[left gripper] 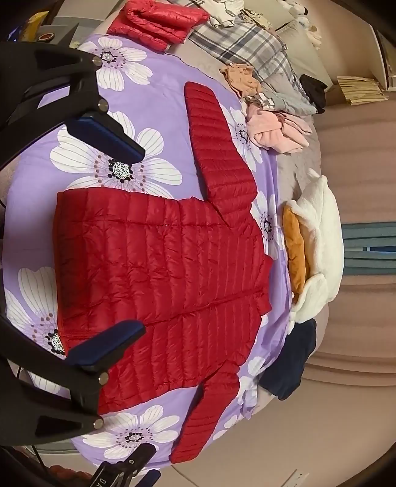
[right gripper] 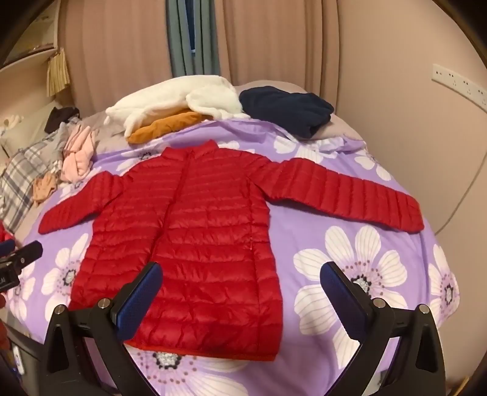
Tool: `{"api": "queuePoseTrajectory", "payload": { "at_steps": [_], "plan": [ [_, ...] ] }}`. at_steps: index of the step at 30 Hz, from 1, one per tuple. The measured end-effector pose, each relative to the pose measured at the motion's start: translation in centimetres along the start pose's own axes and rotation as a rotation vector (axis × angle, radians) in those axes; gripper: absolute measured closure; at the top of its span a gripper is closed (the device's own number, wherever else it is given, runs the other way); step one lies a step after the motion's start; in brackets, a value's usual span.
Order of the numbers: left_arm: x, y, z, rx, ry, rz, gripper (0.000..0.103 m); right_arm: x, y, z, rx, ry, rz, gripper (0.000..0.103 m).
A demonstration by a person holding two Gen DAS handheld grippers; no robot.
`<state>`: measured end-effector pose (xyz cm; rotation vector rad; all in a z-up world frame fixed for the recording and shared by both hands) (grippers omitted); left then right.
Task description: Fold large clothes
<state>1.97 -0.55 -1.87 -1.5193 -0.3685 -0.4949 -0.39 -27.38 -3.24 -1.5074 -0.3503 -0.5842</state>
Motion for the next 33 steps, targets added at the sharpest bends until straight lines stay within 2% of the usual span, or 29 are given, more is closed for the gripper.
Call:
{"api": "queuePoseTrajectory", "payload": {
  "at_steps": [33],
  "plan": [
    [-0.2, -0.52, -0.41, 0.006, 0.017, -0.022, 0.0, 0.03, -0.6, 0.24, 0.018, 0.003, -0.011, 0.001]
  ]
}}
Point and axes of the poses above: each gripper's, at about its wrist camera, not at the fingertips, and y roughly the way its jaws point, z to its left, x to its top, the point moved 4 cm from there along y, roughly the way its jaws point, and after that the axes turned 12 degrees about z, right-handed, at the moved point
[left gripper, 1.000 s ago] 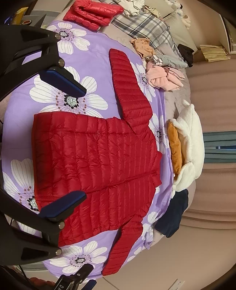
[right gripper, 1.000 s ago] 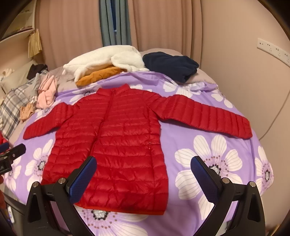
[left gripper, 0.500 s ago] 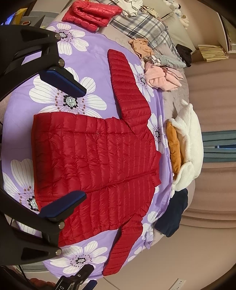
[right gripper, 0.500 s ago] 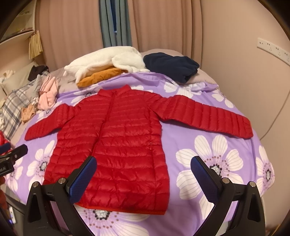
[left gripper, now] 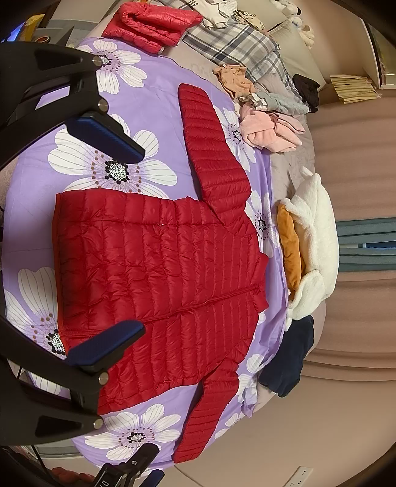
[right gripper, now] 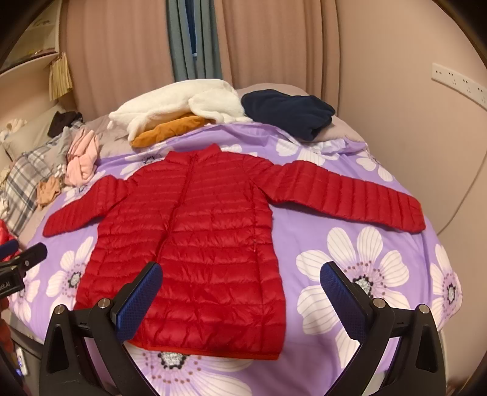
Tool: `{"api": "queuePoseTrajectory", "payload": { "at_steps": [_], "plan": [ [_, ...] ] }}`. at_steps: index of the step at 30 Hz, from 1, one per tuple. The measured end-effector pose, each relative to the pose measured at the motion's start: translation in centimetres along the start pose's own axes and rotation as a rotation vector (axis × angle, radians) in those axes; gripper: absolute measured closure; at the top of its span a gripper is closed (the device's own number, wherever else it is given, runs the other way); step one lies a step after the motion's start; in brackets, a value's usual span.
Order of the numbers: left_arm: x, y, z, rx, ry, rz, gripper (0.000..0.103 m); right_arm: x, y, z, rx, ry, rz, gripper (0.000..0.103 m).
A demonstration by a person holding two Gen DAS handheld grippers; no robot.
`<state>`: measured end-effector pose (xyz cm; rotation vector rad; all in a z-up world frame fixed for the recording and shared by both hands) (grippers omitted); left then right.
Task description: Fold large clothes
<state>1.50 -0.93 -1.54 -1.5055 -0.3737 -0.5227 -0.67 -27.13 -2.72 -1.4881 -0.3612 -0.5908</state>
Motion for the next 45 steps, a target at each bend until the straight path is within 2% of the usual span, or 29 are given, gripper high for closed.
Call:
{"api": "queuePoseTrajectory", "payload": {
  "at_steps": [45],
  "plan": [
    [-0.22, 0.04, 0.19, -0.001, 0.001, 0.002, 0.0, -0.16, 0.19, 0.3, 0.009, 0.001, -0.001, 0.001]
  ]
}}
Point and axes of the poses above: each gripper's, at about its wrist camera, not at the fingertips, and y roughly the way its jaws point, z to its left, x to its top, the point moved 4 cm from there along y, roughly the way its jaws point, and after that the axes turned 12 degrees about z, right-handed, at the moved point
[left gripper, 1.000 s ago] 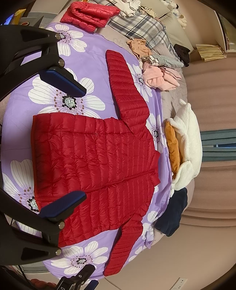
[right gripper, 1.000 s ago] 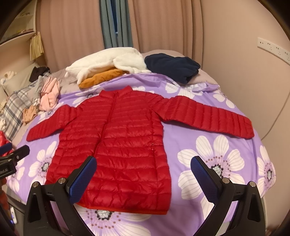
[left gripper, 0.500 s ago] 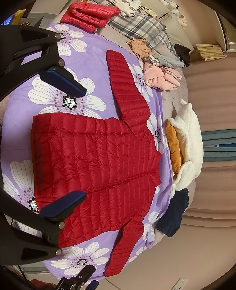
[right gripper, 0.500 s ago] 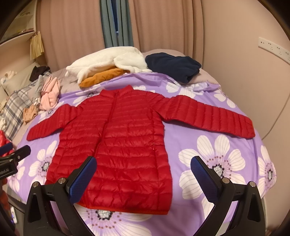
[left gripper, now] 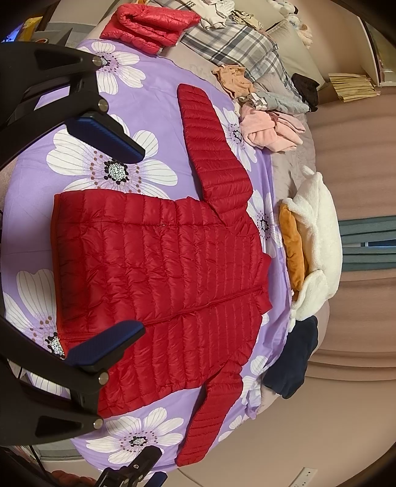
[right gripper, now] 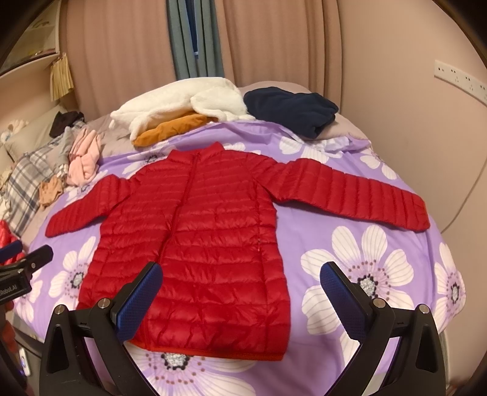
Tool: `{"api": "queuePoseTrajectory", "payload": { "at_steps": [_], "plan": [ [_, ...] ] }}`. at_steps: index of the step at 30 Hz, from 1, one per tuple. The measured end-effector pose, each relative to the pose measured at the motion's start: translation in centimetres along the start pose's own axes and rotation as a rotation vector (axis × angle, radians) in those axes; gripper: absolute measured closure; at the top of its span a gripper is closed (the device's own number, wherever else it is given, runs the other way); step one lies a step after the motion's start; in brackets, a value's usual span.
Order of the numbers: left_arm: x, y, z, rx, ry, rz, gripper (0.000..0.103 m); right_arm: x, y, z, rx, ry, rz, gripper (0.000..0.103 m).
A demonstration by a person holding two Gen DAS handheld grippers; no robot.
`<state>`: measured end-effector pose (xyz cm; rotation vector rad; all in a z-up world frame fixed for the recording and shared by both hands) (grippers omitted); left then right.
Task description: Fold large clothes
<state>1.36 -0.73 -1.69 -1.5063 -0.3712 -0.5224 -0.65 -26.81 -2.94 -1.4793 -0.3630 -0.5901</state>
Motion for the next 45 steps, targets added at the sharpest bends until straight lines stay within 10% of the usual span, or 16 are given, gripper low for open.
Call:
{"api": "queuePoseTrajectory", "payload": {
  "at_steps": [11, 16, 27, 39, 41, 45],
  "plan": [
    [-0.1, 4.9, 1.3, -0.116, -0.07, 0.109, 0.0, -0.4, 3.2, -4.0, 0.308, 0.209, 0.016, 0.001],
    [0.3, 7.2, 0.9, -0.298, -0.141, 0.142, 0.0, -0.8, 6.3, -8.6, 0.449, 0.394, 0.018, 0.001],
    [2.1, 10.1, 0.0, -0.529, -0.27, 0.135, 0.0, 1.0, 12.7, -19.4, 0.388, 0.662, -0.015, 0.001],
    [4.2, 13.9, -1.5, -0.49, -0.253, 0.209, 0.0, 3.5, 16.7, -29.6, 0.489, 1.081, -0.222, 0.001],
    [4.3, 14.4, -1.6, -0.482, -0.244, 0.22, 0.0, 3.6, 16.6, -30.8, 0.506, 1.118, -0.273, 0.007],
    [4.6, 15.2, -1.9, -0.464, -0.23, 0.238, 0.0, 3.4, 17.8, -32.7, 0.478, 1.201, -0.241, 0.054]
  ]
}}
Point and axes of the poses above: each gripper's, at about its wrist camera, not at the fingertips, and y roughly the way its jaws point, z to its left, x to its top, the point moved 4 cm from there along y, roughly the way its jaws point, and after that the axes turned 12 degrees about z, right-handed, at the moved point
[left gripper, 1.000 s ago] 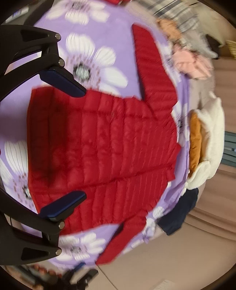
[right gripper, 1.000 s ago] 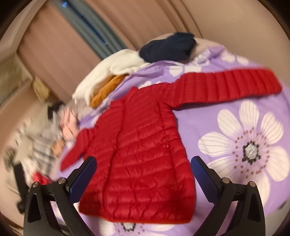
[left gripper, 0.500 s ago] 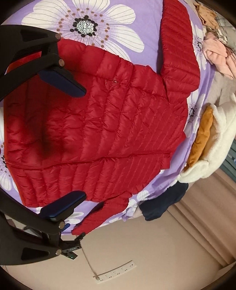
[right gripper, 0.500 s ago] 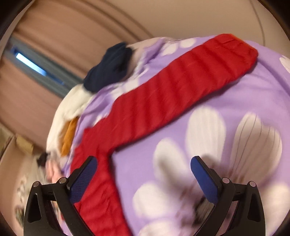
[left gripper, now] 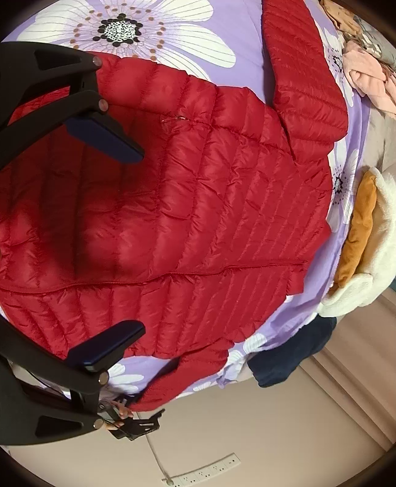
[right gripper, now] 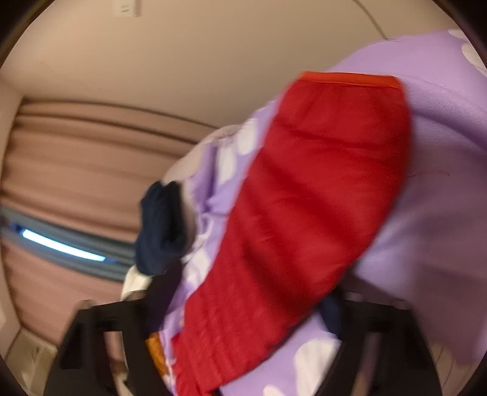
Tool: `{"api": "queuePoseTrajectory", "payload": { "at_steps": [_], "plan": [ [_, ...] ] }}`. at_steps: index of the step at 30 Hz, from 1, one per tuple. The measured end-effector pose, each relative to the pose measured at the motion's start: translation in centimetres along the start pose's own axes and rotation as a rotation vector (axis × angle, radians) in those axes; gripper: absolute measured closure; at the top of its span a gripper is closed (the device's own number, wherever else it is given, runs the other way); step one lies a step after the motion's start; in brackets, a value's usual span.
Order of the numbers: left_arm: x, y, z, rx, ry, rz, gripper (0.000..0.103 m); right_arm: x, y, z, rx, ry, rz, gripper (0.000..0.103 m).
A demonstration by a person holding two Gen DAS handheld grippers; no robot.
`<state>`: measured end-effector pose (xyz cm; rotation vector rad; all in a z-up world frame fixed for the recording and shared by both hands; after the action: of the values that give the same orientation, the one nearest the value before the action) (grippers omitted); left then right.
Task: Fold large clothes
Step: 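Grasp the red jacket's sleeve cuff with the right gripper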
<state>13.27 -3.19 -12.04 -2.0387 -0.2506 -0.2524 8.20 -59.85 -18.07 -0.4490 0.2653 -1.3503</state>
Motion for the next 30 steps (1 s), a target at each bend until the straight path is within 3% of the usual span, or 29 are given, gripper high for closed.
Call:
{"api": "queuePoseTrajectory", "payload": {
  "at_steps": [1, 5, 11, 14, 19, 23, 30],
  "plan": [
    [0.1, 0.1, 0.1, 0.001, 0.0, 0.005, 0.0, 0.1, 0.2, -0.2, -0.018, 0.008, 0.003, 0.071],
    [0.4, 0.5, 0.6, 0.024, -0.011, 0.028, 0.0, -0.1, -0.7, 1.8, -0.081, -0.09, -0.02, 0.09],
    [0.8, -0.1, 2.0, 0.052, -0.042, 0.035, 0.0, -4.1, -3.1, 12.2, -0.148, -0.529, -0.065, 0.091],
    [1.1, -1.1, 2.4, 0.063, -0.049, 0.008, 0.0, -8.6, -3.2, 18.6, -0.152, -0.773, -0.041, 0.091],
    [1.2, -2.5, 2.9, 0.081, -0.041, -0.023, 0.0, -17.1, -1.7, 25.3, -0.116, -1.057, 0.038, 0.091],
    [1.2, -3.6, 4.0, 0.083, -0.062, -0.042, 0.0, -23.6, 2.5, 28.6, -0.11, -1.241, 0.119, 0.091],
    [1.1, -4.8, 6.9, 0.092, -0.12, -0.067, 0.0, -34.9, 10.7, 27.7, -0.204, -1.582, 0.231, 0.091]
  ]
}}
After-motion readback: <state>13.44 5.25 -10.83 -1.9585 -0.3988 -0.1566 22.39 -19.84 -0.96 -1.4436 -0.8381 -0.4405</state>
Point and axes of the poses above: each gripper's, at about its wrist camera, not at the fingertips, and y roughly the way its jaws point, z to its left, x to its top, the point moved 4 cm from there along y, roughly the way its jaws point, and after that the axes turned 12 degrees about z, right-handed, at the moved point
